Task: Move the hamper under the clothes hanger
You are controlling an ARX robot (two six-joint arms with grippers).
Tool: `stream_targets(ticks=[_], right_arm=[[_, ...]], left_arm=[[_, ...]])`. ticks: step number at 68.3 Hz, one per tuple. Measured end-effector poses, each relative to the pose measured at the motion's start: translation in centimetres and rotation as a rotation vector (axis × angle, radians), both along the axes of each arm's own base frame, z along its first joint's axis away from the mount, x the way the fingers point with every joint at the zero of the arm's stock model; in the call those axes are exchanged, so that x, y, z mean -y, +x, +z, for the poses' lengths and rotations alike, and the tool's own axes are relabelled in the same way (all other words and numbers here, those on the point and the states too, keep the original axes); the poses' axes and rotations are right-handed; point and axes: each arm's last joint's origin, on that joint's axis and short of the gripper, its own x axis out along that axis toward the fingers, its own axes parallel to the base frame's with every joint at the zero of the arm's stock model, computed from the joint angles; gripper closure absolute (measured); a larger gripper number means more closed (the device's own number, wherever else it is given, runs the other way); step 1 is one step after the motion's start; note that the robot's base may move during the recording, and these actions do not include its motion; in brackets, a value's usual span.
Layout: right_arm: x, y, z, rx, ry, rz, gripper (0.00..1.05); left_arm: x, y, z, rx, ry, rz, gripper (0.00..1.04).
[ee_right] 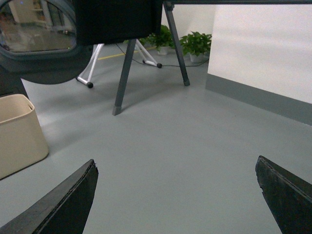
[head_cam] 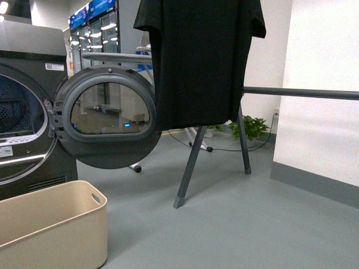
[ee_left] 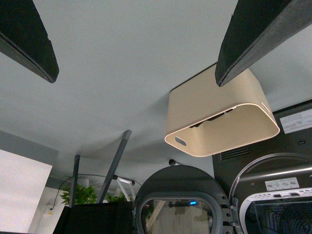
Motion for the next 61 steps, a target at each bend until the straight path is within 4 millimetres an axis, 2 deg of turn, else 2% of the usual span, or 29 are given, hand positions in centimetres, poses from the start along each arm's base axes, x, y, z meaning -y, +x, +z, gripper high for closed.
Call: stream_targets(ticks=[61], right_arm=[[0.0,0.0,0.0,0.0,0.0,-0.001,0.08]], left_arm=[[0.0,0.0,0.01,0.001,0.0,0.0,0.07]])
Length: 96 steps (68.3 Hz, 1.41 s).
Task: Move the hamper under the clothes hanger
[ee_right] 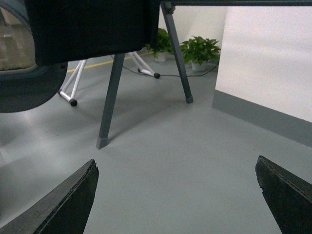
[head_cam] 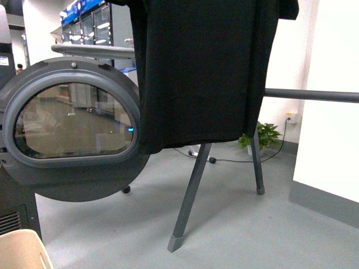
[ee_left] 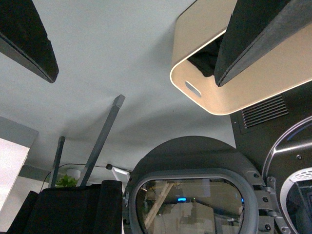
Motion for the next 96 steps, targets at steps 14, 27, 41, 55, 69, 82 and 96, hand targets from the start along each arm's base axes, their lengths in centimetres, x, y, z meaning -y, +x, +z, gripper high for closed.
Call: stream_targets(ticks=[14,27,41,55,69,82,96], right_arm=[[0.0,0.0,0.0,0.0,0.0,0.001,0.08],[0.0,0.0,0.0,0.0,0.0,0.0,0.08],[0.0,0.0,0.0,0.0,0.0,0.0,0.08],[0.0,0.0,0.0,0.0,0.0,-0.001,0.08],[0.02,0.0,0.0,0.0,0.0,-0.004,0.08],[0.01,0.0,0.0,0.0,0.0,-0.002,0.08],[0.01,0.0,0.0,0.0,0.0,-0.001,0.08]], left_arm=[[0.0,0.0,0.01,0.001,0.0,0.001,0.07],[0.0,0.0,0.0,0.0,0.0,0.0,0.07],[0.0,0.0,0.0,0.0,0.0,0.001,0.07],[0.0,0.01,-0.02,-0.002,0.0,-0.001,0.07],[0.01,0.01,-0.01,-0.001,0.0,-0.001,0.07],[0.0,0.0,0.0,0.0,0.0,0.0,0.07],[0.0,0.0,-0.01,-0.001,0.0,0.002,0.07]])
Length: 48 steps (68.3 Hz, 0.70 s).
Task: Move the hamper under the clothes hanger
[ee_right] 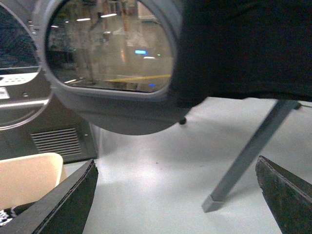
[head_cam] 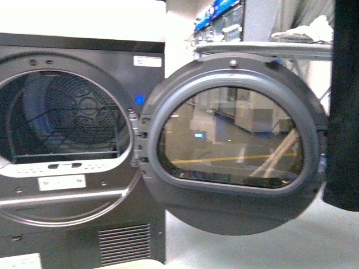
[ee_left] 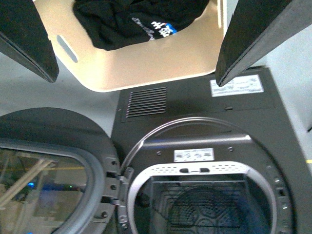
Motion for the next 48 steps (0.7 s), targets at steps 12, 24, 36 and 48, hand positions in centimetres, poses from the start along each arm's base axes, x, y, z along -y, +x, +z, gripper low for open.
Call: stream_targets(ticks=[12,24,36,48], right_arm=[[0.0,0.0,0.0,0.0,0.0,0.0,0.08],[-0.04,0.0,0.0,0.0,0.0,0.009,0.08],[-0.01,0.0,0.0,0.0,0.0,0.001,0.08],[-0.01,0.0,0.0,0.0,0.0,0.001,0.08]], left_arm=[[0.0,0.0,0.0,0.0,0.0,-0.001,0.07],[-0.03,-0.01,0.01,0.001,0.0,0.005,0.07],[-0.01,0.0,0.01,0.001,0.0,0.0,0.07],[-0.01,-0.01,0.01,0.001,0.0,0.0,0.07]])
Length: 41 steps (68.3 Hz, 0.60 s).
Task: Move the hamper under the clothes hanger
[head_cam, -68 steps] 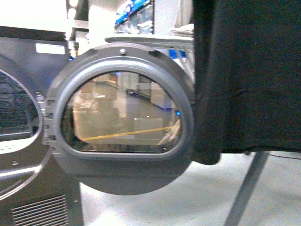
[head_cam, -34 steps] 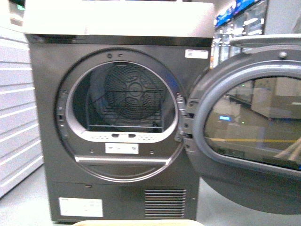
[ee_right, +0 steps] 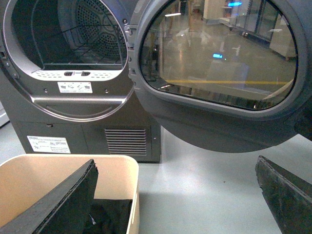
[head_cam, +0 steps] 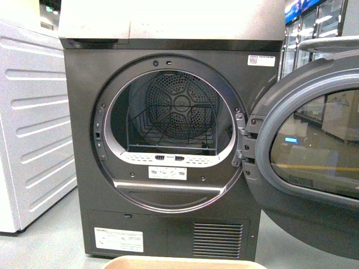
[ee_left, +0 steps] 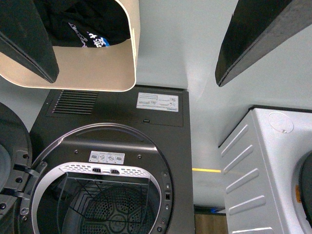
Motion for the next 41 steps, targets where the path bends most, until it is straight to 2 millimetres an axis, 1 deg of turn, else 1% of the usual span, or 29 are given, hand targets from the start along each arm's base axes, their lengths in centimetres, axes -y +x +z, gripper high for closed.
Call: stream_targets(ticks=[8,11,12,13,14,16,18,19,22,25,26,27,29,30,33,34,35,37,38,41], right_arm=[[0.0,0.0,0.0,0.0,0.0,0.0,0.08],[0.0,0.0,0.0,-0.004,0.011,0.03,0.08],[0.0,0.2,0.1,-0.002,0.029,0.086,0.08],[-0.1,0.4,0.2,-0.002,0.038,0.126,0.08],[-0.1,0.7,0.4,-0.004,0.044,0.173,0.08],[-0.4,1.8,1.3,0.0,0.063,0.22,0.08],[-0.8,3.5,2.7,0.011,0.076,0.252,0.08],[-0.9,3.8,3.0,0.012,0.079,0.254,0.08],[-1.4,6.1,4.1,0.012,0.085,0.26,0.08],[-2.1,8.9,4.5,-0.042,0.089,0.285,0.08],[-2.2,9.4,4.5,-0.054,0.089,0.287,0.08],[-2.4,10.3,4.4,-0.085,0.089,0.292,0.08],[-3.0,12.3,3.8,-0.164,0.085,0.312,0.08],[-3.4,13.6,3.0,-0.229,0.082,0.321,0.08],[-4.1,15.9,1.4,-0.343,0.064,0.327,0.08],[-4.2,16.3,1.2,-0.361,0.061,0.329,0.08],[-4.4,16.9,0.7,-0.398,0.055,0.33,0.08],[-4.7,18.2,-0.3,-0.456,0.038,0.323,0.08],[-4.8,18.5,-0.5,-0.469,0.034,0.318,0.08],[-5.1,20.0,-1.9,-0.54,0.008,0.311,0.08]], left_arm=[[0.0,0.0,-0.1,-0.01,-0.006,0.018,0.07],[0.0,0.3,-0.1,-0.075,-0.055,0.147,0.07],[-0.1,0.7,0.0,-0.099,-0.072,0.229,0.07],[-0.2,1.0,0.1,-0.111,-0.079,0.27,0.07],[-0.4,1.7,0.5,-0.115,-0.081,0.314,0.07],[-0.8,3.4,1.8,-0.1,-0.086,0.348,0.07],[-1.5,5.7,3.5,-0.076,-0.088,0.34,0.07],[-1.6,6.1,3.8,-0.073,-0.088,0.336,0.07],[-2.5,9.0,5.2,-0.074,-0.087,0.319,0.07],[-3.6,12.1,5.7,-0.113,-0.078,0.319,0.07],[-3.9,13.2,5.7,-0.135,-0.072,0.315,0.07],[-4.0,13.8,5.6,-0.147,-0.071,0.31,0.07],[-4.6,15.9,5.3,-0.2,-0.061,0.294,0.07],[-5.0,17.4,4.8,-0.237,-0.06,0.298,0.07],[-5.4,20.3,3.7,-0.308,-0.042,0.28,0.07],[-5.5,21.2,3.2,-0.336,-0.045,0.263,0.07],[-5.5,21.6,3.0,-0.351,-0.048,0.254,0.07],[-5.5,23.2,2.0,-0.41,-0.056,0.24,0.07],[-5.5,23.5,1.8,-0.423,-0.056,0.235,0.07],[-5.1,25.5,0.1,-0.474,-0.047,0.218,0.07]])
